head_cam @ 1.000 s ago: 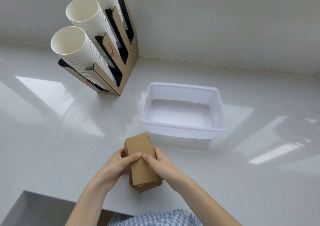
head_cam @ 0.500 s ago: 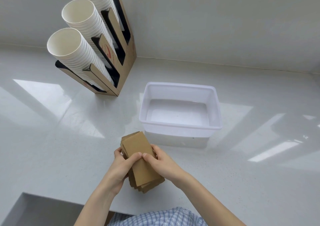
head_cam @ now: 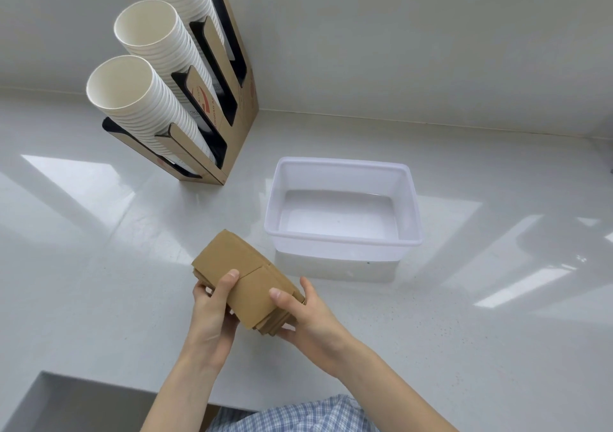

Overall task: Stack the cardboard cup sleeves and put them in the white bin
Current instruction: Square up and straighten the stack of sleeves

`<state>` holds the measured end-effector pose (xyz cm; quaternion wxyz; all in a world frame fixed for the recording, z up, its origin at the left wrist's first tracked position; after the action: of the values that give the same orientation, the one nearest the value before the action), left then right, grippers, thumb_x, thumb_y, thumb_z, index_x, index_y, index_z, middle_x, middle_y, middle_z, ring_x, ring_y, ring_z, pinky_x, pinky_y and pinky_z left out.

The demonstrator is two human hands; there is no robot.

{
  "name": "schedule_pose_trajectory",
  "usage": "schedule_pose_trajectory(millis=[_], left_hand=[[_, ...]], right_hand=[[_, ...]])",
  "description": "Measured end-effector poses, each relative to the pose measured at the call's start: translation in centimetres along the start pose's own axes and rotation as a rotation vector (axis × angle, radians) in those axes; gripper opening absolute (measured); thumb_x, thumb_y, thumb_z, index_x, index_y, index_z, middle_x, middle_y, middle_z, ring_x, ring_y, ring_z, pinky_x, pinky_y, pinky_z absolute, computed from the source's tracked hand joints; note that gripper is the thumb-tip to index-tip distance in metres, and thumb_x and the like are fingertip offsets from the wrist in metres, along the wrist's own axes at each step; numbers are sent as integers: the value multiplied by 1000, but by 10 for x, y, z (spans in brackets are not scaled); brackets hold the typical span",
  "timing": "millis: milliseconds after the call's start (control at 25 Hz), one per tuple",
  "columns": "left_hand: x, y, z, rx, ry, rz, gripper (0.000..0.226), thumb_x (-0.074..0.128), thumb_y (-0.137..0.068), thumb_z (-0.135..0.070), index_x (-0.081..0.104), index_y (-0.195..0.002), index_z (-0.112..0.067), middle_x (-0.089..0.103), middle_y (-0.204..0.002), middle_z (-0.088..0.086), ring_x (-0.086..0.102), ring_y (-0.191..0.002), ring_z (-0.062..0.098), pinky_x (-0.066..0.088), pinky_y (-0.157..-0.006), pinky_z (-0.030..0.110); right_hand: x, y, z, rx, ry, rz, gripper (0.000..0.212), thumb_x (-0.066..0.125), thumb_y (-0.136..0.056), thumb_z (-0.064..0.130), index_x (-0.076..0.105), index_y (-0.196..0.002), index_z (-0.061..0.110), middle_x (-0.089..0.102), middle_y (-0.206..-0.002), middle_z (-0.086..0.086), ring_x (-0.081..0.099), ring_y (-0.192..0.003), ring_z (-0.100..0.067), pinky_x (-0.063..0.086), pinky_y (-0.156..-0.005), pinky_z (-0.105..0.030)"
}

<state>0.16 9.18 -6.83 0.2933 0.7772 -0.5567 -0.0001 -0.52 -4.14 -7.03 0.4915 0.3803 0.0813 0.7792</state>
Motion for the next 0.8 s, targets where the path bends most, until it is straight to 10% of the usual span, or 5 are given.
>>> schedule_pose_trajectory(millis=[240,600,800], left_hand=[[19,9,3,42,51,46,81,70,-55,-32,35,-127,-18,51,-123,13,58,-93,20,50,-70,32],[43,12,2,-41,-183,376,94,80,-41,-56,51,-123,-21,60,-127,4,58,-112,15,43,-95,33],[51,8,6,-54,-483,490,102,79,-38,-59,29,-125,-41,71,-109,-10,63,-105,12,41,-92,27]], right_hand=[[-9,-1,5,-71,-203,-39,83,75,-64,22,31,-133,8,57,-126,-17,63,-96,-21,56,-68,-30],[-53,20,33,-171,69,-187,101,68,-63,19,8,-144,24,53,-114,8,59,-98,-10,50,-73,-25],[-88,42,45,-213,244,-275,97,70,-62,24,16,-142,31,57,-116,6,58,-105,-8,48,-81,-23]])
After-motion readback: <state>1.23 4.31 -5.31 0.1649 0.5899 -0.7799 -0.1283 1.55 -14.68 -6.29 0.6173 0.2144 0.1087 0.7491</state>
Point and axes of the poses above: each hand's wrist, its own y-axis away from the middle knuckle, its own x-axis out of the palm, z = x × y, the point moved 6 cm from there along -y, towards the middle knuckle
